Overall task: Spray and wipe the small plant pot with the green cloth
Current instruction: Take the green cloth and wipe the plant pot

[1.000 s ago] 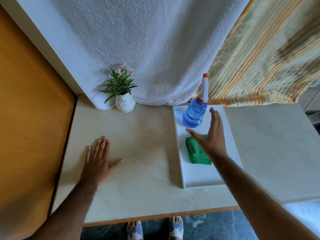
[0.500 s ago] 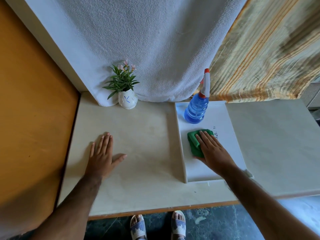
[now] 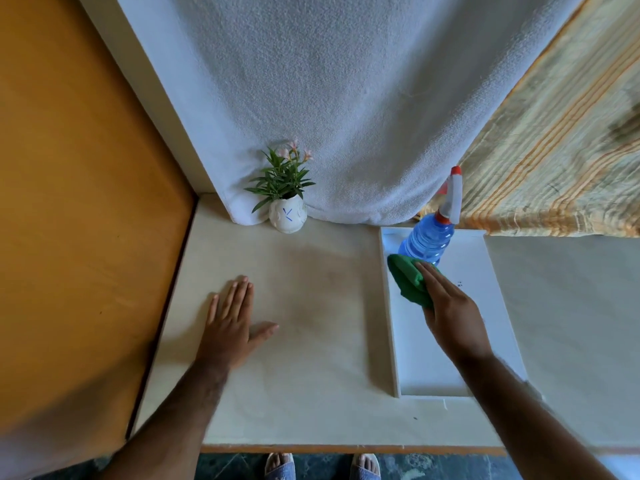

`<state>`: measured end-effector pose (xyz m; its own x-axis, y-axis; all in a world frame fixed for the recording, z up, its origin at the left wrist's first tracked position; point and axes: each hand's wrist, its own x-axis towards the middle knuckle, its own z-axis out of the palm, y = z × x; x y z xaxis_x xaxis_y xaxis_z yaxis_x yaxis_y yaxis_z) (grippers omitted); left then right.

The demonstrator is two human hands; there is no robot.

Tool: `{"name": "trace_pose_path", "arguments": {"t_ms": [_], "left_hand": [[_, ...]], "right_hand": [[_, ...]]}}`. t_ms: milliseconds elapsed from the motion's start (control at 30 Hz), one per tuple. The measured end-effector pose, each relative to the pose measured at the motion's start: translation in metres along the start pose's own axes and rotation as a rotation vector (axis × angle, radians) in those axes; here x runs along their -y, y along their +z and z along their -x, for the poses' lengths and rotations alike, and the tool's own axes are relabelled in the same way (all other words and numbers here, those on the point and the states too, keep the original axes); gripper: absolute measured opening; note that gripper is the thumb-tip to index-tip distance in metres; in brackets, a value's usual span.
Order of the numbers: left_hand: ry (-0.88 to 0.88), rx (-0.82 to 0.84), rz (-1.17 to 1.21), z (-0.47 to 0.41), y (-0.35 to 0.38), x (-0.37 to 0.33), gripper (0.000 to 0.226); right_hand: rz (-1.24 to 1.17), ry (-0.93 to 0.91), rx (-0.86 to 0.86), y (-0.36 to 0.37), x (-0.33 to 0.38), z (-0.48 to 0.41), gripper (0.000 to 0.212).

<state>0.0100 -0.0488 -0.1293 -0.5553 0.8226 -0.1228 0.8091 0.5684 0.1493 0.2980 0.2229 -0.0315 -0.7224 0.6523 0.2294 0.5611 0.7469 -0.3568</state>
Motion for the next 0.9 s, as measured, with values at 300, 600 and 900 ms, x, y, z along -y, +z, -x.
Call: {"name": "trace_pose_path", "arguments": {"t_ms": [300, 600, 900], "left_hand": [[0.010, -0.010, 0.043, -0.001, 0.006, 0.004, 0.102], [0.012, -0.028, 0.016, -0.003, 0.011, 0.009, 0.105], [0.007, -0.018, 0.041, -0.001, 0.013, 0.012, 0.103]], "right_hand": [[-0.134, -0.313, 0.099, 0.060, 0.104, -0.073, 0.061], [-0.072, -0.413, -0.044, 0.122, 0.146, -0.149, 0.060], [-0.058, -0.395, 0.030, 0.147, 0.136, -0.142, 0.058]]}}
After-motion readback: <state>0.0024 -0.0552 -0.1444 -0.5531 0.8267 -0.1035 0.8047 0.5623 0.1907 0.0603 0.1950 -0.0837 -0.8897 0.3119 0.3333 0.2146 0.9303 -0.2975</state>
